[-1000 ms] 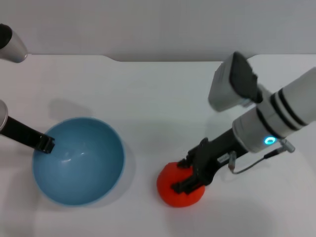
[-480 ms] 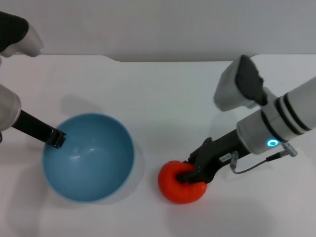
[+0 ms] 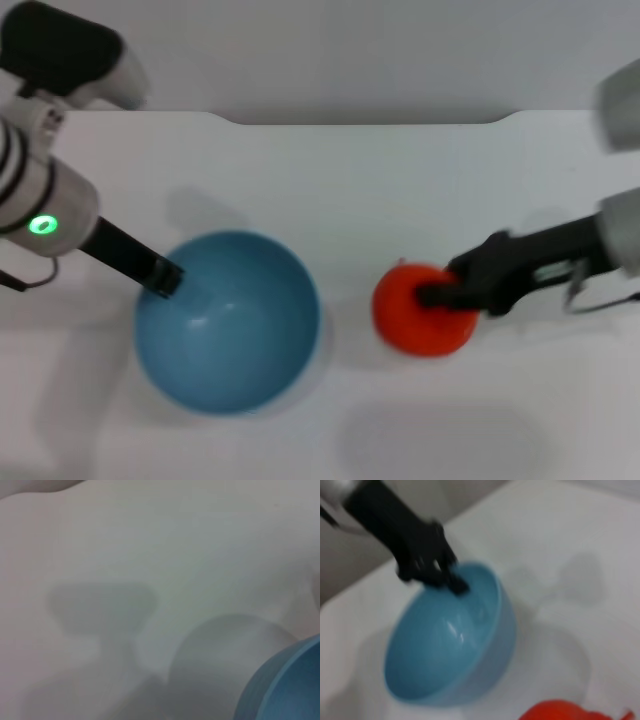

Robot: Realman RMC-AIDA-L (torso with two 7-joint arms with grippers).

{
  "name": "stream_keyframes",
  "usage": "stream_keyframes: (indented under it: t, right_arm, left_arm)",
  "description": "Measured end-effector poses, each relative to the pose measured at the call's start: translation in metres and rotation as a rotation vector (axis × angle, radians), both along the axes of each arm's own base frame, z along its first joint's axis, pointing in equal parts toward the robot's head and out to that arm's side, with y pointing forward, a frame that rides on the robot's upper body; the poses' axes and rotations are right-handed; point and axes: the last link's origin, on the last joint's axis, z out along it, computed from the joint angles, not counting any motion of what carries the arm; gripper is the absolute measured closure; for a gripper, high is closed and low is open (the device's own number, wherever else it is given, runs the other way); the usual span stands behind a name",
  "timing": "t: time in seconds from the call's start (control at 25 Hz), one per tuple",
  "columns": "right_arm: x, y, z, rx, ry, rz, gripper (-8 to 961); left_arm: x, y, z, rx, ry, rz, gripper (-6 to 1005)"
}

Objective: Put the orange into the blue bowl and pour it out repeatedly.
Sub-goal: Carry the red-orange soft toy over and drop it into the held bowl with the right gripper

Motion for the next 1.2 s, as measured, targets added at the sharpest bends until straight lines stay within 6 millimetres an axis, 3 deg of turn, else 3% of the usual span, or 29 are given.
stream_keyframes:
  t: [0.16, 0.36, 0.6, 0.8, 1.0, 1.2]
  right_arm:
    - [-0.007, -0.007, 0.043, 0.058, 0.066, 0.045, 823]
    - [-0.031, -0.022, 0.064, 0.06, 0.144, 0.193, 866]
    - [-0.052, -0.034, 0.037, -0.088, 0.109, 0.304, 913]
    - [-0.055, -0.034, 0.013, -0.151, 0.044, 0.32, 922]
    - [-0.057, -0.034, 0.007, -0.161, 0.017, 0.317, 913]
    - [-0.058, -0.032, 0.013, -0.131, 0.017, 0.313, 711]
  left_arm:
    - [0.012, 0.002, -0.027, -0.092, 0.022, -0.037, 1000]
    - [0.034, 0.006, -0.065, -0.219, 0.014, -0.088, 1000]
    - [0.058, 0.011, -0.078, -0.246, -0.023, -0.135, 1001]
    - [0.063, 0.011, -0.078, -0.241, -0.041, -0.14, 1001]
    - [0.062, 0.009, -0.078, -0.253, -0.051, -0.13, 1001]
    - [0.061, 0.008, -0.079, -0.255, -0.051, -0.128, 1000]
